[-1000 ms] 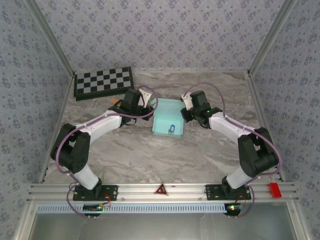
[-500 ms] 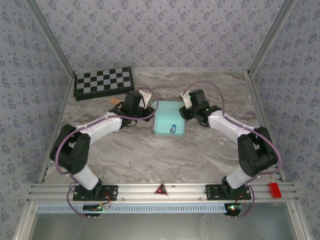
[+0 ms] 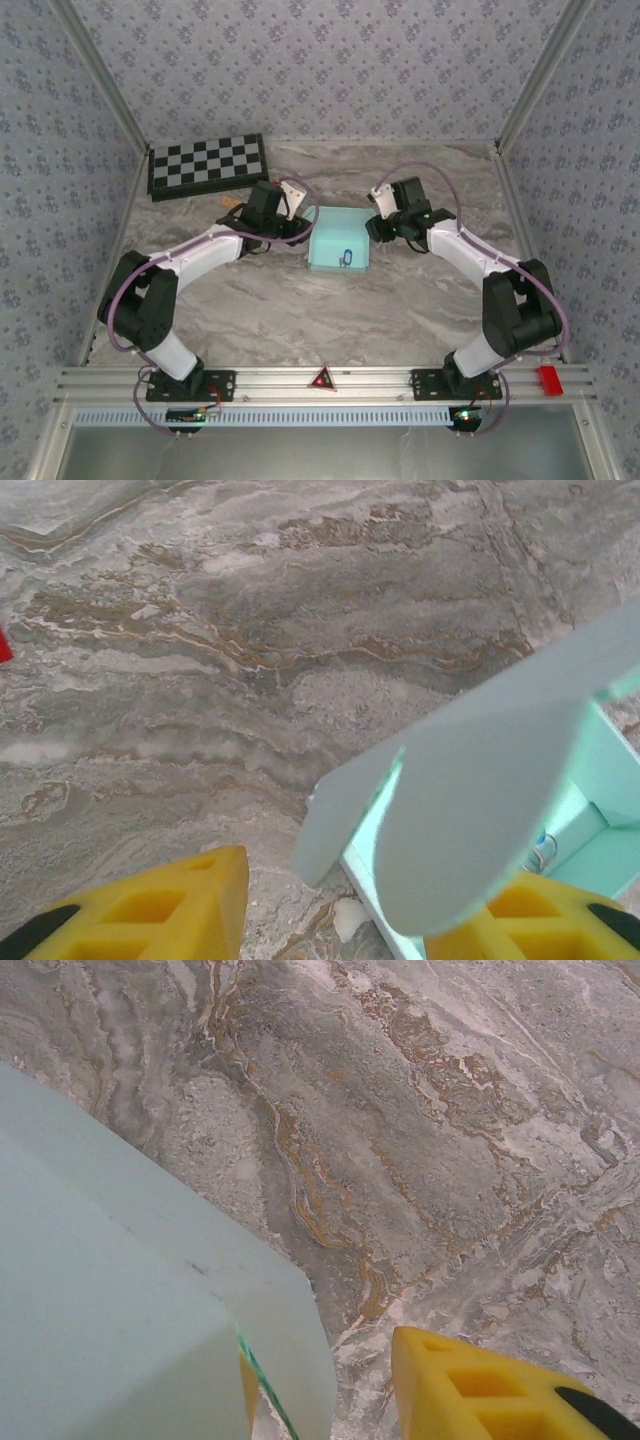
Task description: Fold the paper box
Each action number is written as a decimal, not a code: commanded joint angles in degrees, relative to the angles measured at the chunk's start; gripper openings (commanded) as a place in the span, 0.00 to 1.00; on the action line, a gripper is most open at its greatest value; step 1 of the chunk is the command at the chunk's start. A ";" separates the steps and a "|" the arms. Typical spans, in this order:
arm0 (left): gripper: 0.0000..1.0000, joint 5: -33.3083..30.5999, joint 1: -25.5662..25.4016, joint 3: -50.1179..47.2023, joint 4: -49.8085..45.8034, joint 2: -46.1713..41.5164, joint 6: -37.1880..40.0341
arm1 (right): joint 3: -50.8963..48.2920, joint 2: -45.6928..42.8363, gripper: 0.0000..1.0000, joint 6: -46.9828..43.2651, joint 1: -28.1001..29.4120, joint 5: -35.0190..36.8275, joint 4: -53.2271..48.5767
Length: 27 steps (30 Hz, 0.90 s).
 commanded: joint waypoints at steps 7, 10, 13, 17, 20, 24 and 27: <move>0.43 2.52 0.04 4.84 -2.85 1.32 4.39 | 0.55 -1.32 0.31 -0.56 -0.17 -1.61 -2.33; 0.41 3.10 0.19 5.39 -3.16 2.09 4.39 | 0.45 -1.23 0.29 -0.51 -0.17 -1.53 -2.32; 0.40 3.53 0.28 5.61 -3.20 2.58 4.39 | 0.45 -1.12 0.26 -0.56 -0.10 -1.27 -2.42; 0.33 3.88 0.34 6.10 -3.24 3.44 4.17 | 0.37 -0.88 0.21 -0.56 -0.14 -1.39 -2.36; 0.27 3.91 0.37 6.21 -2.90 3.73 3.70 | 0.37 -0.70 0.18 -0.39 -0.12 -1.46 -2.28; 0.20 4.15 0.36 6.13 -2.26 3.90 2.80 | 0.37 -0.57 0.12 0.35 0.01 -1.08 -1.65; 0.16 4.39 0.36 5.87 -1.30 4.08 1.53 | 0.13 -0.65 0.09 1.30 0.14 -0.44 -0.78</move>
